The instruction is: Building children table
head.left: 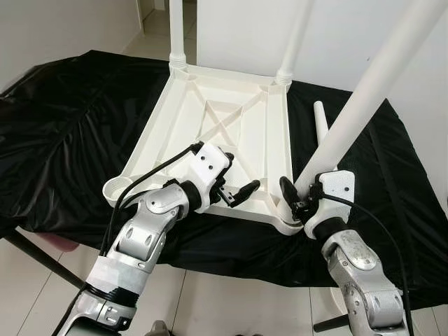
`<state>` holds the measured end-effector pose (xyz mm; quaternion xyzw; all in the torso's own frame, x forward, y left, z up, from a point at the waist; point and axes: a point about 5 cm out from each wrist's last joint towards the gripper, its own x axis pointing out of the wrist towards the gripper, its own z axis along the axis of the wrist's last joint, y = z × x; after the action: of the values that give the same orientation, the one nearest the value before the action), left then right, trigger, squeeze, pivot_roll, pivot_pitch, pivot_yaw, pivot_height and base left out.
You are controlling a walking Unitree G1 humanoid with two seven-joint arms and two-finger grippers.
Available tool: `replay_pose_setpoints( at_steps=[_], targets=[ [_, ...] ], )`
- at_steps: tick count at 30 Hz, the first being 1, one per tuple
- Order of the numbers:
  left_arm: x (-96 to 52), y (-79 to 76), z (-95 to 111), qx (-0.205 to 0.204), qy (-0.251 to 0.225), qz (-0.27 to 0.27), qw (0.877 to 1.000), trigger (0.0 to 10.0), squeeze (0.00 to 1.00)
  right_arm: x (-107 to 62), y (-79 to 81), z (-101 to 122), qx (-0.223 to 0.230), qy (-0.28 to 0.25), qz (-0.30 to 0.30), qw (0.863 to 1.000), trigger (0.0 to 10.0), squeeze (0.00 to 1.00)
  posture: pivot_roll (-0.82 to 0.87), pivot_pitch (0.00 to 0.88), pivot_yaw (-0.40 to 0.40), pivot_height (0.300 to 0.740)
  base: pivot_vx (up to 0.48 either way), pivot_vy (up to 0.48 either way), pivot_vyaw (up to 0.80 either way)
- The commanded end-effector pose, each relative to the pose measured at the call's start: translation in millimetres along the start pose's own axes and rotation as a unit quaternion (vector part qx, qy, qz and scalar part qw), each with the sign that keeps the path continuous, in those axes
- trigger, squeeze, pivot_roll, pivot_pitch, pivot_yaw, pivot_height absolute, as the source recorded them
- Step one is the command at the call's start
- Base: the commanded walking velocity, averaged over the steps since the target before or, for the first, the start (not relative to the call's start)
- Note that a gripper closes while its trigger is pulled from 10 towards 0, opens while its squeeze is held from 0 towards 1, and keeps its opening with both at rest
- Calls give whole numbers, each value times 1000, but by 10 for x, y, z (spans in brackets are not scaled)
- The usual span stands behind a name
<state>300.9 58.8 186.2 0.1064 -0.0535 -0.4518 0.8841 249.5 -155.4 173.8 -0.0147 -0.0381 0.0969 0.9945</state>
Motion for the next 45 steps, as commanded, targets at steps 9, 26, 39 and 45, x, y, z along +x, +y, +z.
replay_pose_setpoints(
  at_steps=[9,26,39,45],
  targets=[
    [-191,-276,-113,19,25,-81,996,10000,0,18,-65,-139,-12,32,-5,999,10000,0,82,91,-59,740,0,0,0],
    [-250,-332,-37,30,24,-87,995,10000,0,-44,-12,-228,-34,49,37,998,10000,0,84,102,-58,740,0,0,0],
    [-246,-297,-4,33,25,-80,996,10000,0,-141,10,-273,-34,66,99,992,10000,0,78,105,-52,740,0,0,0],
    [-245,-297,11,32,23,-79,996,10000,0,-71,-127,-286,17,69,50,996,10000,0,80,107,-54,740,0,0,0]
  ],
)
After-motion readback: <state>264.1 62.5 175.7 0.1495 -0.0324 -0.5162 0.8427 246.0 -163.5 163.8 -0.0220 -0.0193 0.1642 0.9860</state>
